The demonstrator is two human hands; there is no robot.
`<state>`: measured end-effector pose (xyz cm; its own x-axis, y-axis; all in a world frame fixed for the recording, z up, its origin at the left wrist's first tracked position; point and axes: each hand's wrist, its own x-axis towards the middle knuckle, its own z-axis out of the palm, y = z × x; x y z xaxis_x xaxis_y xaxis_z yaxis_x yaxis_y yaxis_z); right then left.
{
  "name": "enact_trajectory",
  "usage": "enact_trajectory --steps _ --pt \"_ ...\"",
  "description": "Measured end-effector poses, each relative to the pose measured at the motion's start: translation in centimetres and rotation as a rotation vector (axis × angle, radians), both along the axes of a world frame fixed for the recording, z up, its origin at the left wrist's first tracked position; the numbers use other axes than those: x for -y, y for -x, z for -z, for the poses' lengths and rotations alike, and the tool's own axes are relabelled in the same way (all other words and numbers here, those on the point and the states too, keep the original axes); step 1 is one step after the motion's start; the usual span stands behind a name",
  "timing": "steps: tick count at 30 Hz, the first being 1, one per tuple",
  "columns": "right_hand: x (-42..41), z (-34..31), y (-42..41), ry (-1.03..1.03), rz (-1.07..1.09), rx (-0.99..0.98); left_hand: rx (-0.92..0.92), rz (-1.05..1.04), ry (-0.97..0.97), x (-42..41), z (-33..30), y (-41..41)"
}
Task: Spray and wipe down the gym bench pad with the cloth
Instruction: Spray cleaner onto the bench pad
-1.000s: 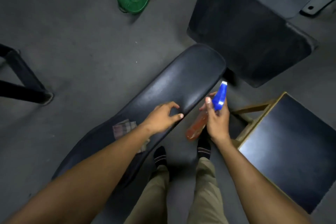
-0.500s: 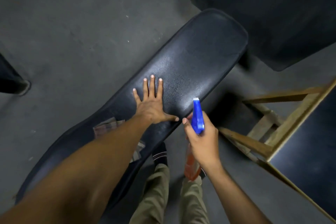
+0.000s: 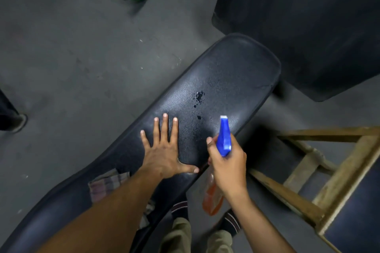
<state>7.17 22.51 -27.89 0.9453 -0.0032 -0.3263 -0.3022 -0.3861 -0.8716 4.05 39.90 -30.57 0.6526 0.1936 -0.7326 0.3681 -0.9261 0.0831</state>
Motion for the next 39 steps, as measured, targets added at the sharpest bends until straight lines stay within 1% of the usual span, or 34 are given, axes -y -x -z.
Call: enact_trajectory --steps 6,11,17,19,23,27,31,35,39 --pt "2.2 -0.7 -2.1 0.017 0.073 0.096 -0.011 0.003 -0.001 0.1 -0.2 -0.1" --pt "2.3 -1.1 -3.3 0.028 0.021 0.118 -0.008 0.006 -0.014 0.1 -0.3 -0.1" --pt "1.1 -1.3 -3.5 -0.006 -0.022 0.128 -0.014 0.007 -0.022 0.2 -0.3 -0.1" --pt "1.2 -1.3 -3.8 0.002 0.011 0.145 -0.013 0.005 -0.018 0.1 -0.3 -0.1" --pt "2.2 -1.1 -4.5 -0.003 0.147 0.155 -0.021 0.006 -0.012 0.1 -0.4 -0.2" --pt "3.8 -1.1 -4.7 0.039 0.186 0.180 -0.015 -0.003 -0.005 0.1 -0.5 -0.2" --pt "4.5 -0.9 -3.9 0.054 0.204 0.165 -0.016 -0.003 -0.002 0.1 -0.5 -0.3" --pt "4.7 -0.1 -1.6 0.069 0.172 0.126 -0.017 -0.006 0.006 0.2 -0.5 -0.2" --pt "4.6 0.1 0.2 0.051 0.187 0.095 -0.019 -0.002 0.004 0.1 -0.4 -0.2"
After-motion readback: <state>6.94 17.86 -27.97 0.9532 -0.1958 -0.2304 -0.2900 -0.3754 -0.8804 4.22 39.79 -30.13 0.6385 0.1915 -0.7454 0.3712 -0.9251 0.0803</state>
